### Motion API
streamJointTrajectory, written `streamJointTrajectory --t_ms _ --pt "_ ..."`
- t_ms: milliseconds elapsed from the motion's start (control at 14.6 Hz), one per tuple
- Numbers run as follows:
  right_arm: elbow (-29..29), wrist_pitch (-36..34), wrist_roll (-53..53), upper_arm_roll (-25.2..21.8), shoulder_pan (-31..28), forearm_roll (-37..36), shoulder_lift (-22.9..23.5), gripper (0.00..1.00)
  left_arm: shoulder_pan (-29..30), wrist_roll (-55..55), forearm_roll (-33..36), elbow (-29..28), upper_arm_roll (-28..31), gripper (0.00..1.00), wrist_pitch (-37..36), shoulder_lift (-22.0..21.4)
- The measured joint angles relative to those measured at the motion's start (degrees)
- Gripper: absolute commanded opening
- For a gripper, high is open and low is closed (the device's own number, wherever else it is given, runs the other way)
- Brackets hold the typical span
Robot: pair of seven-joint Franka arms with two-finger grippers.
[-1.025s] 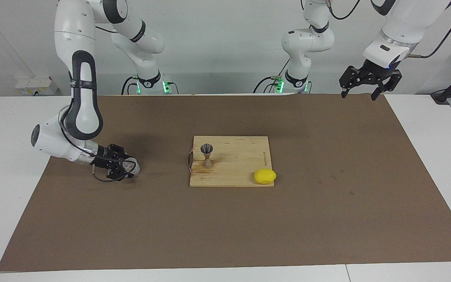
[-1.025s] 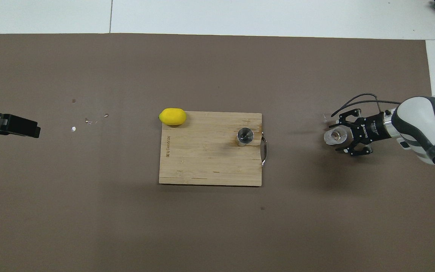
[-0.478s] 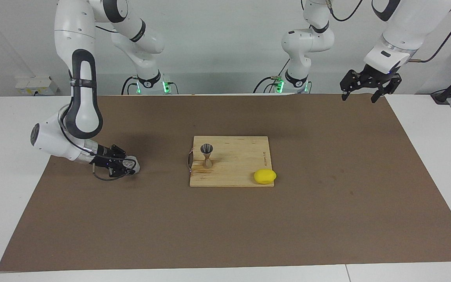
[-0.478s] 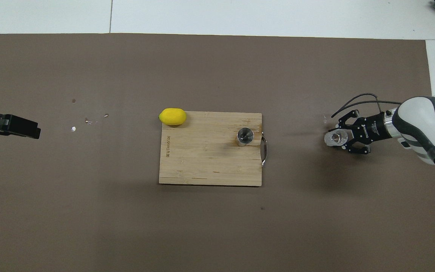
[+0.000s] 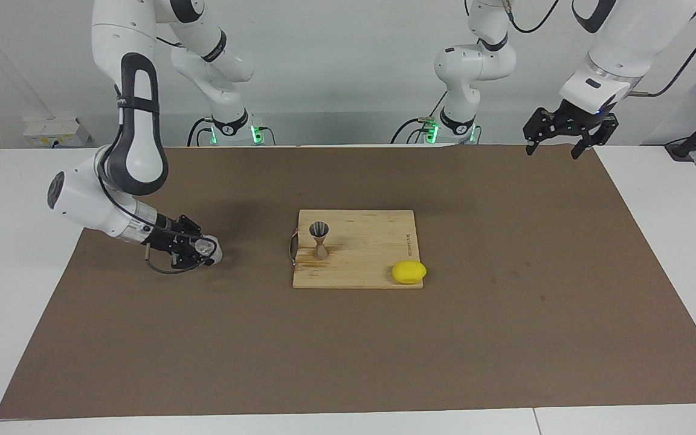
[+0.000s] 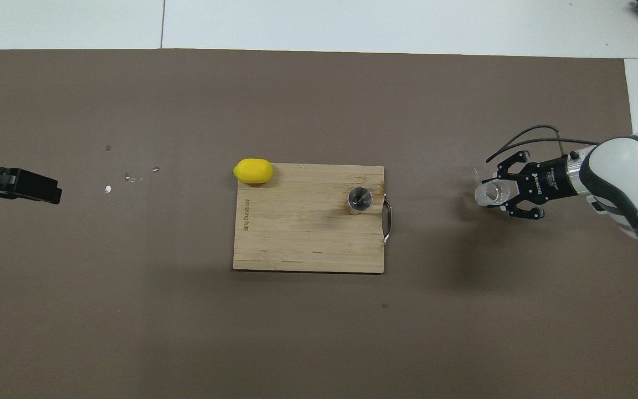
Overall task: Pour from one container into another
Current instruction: 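Grasp the clear glass cup with the right gripper and lift it, then move the glass cup over the metal cup with the right gripper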
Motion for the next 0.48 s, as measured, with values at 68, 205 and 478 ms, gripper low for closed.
streamJointTrajectory --t_ms 68,205,478 --pt "0.46 0.19 2.27 0.02 1.37 0.00 -0.46 0.00 0.00 0.00 0.00 0.00 0.00 1.00 0.00 0.00" --pt "1.60 0.67 4.97 0.04 4.02 0.00 -0.78 0.00 0.00 0.00 0.00 -0.01 0.00 1.00 0.00 0.00" --pt "3.93 2.82 11.80 0.07 9.55 -0.06 -0.77 0.00 0.00 0.00 0.00 -0.01 0.00 1.00 0.00 0.00"
